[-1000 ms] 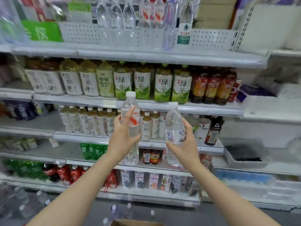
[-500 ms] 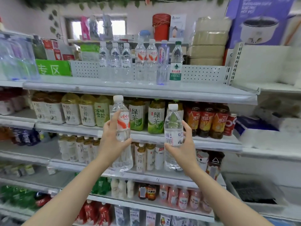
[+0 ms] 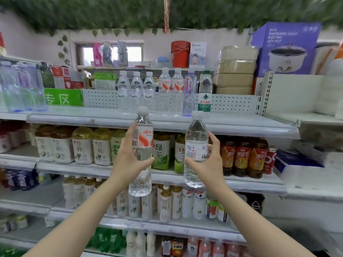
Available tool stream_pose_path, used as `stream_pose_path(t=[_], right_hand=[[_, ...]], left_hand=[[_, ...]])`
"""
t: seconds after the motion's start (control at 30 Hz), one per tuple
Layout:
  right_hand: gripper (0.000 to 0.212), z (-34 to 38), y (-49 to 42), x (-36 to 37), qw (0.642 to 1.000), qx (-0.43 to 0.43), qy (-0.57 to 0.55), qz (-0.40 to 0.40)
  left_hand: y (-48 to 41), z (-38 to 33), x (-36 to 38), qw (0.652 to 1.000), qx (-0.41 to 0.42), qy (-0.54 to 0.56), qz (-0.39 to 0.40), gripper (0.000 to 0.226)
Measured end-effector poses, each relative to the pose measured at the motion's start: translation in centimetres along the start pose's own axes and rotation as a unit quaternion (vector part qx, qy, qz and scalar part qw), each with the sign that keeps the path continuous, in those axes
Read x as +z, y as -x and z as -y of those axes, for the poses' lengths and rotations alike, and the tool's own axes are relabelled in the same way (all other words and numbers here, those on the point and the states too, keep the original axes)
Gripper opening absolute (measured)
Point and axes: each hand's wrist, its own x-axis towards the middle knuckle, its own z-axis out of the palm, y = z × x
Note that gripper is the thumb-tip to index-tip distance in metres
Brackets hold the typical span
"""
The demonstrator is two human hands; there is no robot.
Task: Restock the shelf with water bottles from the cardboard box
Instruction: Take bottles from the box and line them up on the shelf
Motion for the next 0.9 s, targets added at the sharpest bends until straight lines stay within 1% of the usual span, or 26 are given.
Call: stream_pose_path(t=[0.27, 0.5, 0.63, 0.9], right_hand=[[0.095, -0.5, -3.8, -0.4, 1.0, -0.014, 0.0, -0.014], [0.094, -1.3, -7.5, -2.3, 0.998, -0.05, -0.022, 0.03], [0.096, -2.2, -9.3, -3.0, 0.997, -0.063, -0.017, 0.038], [0.09, -2.2, -11.9, -1.4, 0.995, -0.065, -0.057, 0.055]], left_hand=[[-2.5, -0.2, 0.3, 1.0, 0.006, -0.018, -0.025, 0.11], [-4.5, -1.1, 2.5, 0.998, 0.002, -0.005, -0.068, 0.109], [-5.7, -1.7, 3.7, 0.996, 0.002, -0.012, -0.083, 0.109], [-7.2, -1.8, 3.1, 0.994, 0.002, -0.033, -0.108, 0.11]])
